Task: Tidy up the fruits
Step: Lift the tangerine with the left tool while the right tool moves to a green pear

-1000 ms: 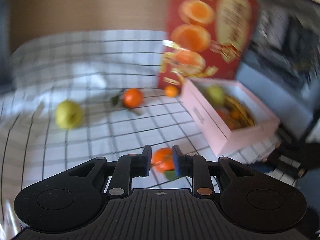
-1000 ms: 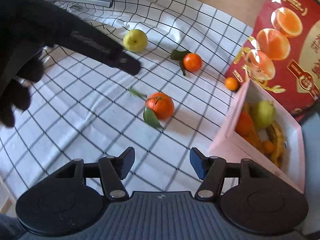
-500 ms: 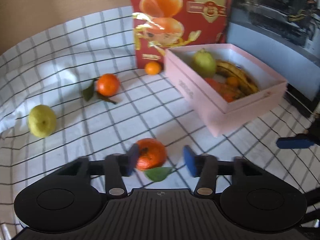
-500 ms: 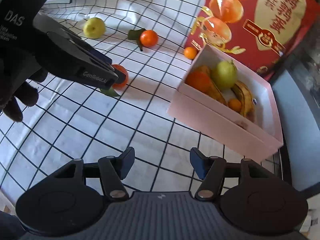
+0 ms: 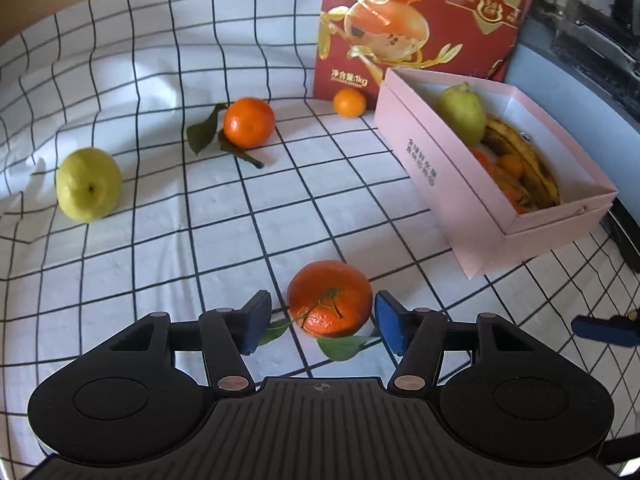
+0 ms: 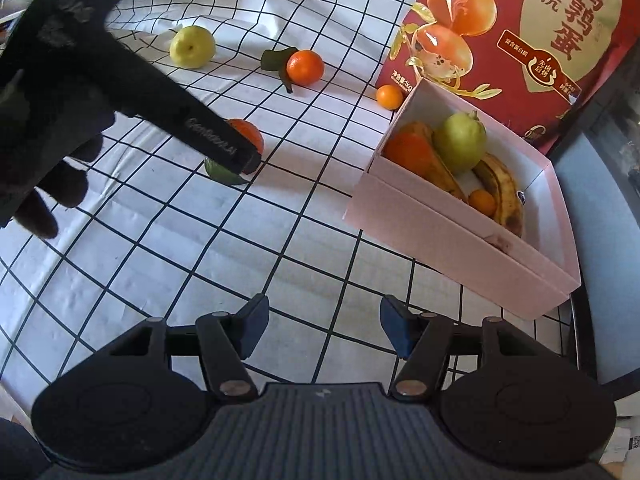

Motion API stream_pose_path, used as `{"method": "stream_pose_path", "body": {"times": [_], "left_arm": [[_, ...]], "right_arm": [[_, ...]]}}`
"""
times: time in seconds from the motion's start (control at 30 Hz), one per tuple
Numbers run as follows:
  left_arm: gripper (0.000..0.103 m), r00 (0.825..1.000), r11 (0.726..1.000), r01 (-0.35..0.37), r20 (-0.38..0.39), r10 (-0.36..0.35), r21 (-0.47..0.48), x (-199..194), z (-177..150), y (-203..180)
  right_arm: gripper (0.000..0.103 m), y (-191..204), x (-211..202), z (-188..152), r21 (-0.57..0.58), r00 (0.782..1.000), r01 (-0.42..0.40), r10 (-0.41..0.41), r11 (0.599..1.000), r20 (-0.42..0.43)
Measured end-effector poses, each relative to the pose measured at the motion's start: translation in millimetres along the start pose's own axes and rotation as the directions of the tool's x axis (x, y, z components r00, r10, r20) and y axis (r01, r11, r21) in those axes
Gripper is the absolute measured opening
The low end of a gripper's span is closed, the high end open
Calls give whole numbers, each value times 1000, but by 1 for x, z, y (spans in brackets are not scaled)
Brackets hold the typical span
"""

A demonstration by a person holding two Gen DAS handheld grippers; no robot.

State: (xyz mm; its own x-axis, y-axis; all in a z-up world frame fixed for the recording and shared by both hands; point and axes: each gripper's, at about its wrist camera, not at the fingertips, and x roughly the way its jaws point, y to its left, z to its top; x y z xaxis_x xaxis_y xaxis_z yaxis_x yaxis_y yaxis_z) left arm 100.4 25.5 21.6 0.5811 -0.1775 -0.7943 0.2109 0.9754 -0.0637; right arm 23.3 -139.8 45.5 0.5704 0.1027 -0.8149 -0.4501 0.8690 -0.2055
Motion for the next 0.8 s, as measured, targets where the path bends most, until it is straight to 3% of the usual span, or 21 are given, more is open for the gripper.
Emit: {"method": "stream_pose_path", "body": {"times": [0.1,0.17,0.23,0.37,0.43,0.67,0.8], "left_arm": [[60,1000,1000,15,-9,-15,-9,5,3,-1],[51,1000,1000,15,-6,-15,-4,5,3,-3],[51,1000,1000,28,-3,-28,-7,2,3,-3],[51,997,992,71,1,-71,-104,-11,-3,15],[51,998,986,60,12,-59,-156,-23,-13,31],[51,998,937,-62,-7,63,-344,-65,-54,103],[51,993,891,-119,-47,110,-439,-88,-78,143]], "right_arm": [[62,-3,2,-1,14,1000,3,-3,1000,-13],[62,-8,3,0,32,1000,1,-1,1000,-19],[62,-11,3,1,45,1000,1,0,999,-18],[62,-17,1,13,57,1000,-10,10,998,-2],[62,-16,2,24,65,999,-34,33,997,11],[63,15,14,101,45,977,-204,201,978,66],[65,47,29,176,6,948,-304,302,953,103]]}}
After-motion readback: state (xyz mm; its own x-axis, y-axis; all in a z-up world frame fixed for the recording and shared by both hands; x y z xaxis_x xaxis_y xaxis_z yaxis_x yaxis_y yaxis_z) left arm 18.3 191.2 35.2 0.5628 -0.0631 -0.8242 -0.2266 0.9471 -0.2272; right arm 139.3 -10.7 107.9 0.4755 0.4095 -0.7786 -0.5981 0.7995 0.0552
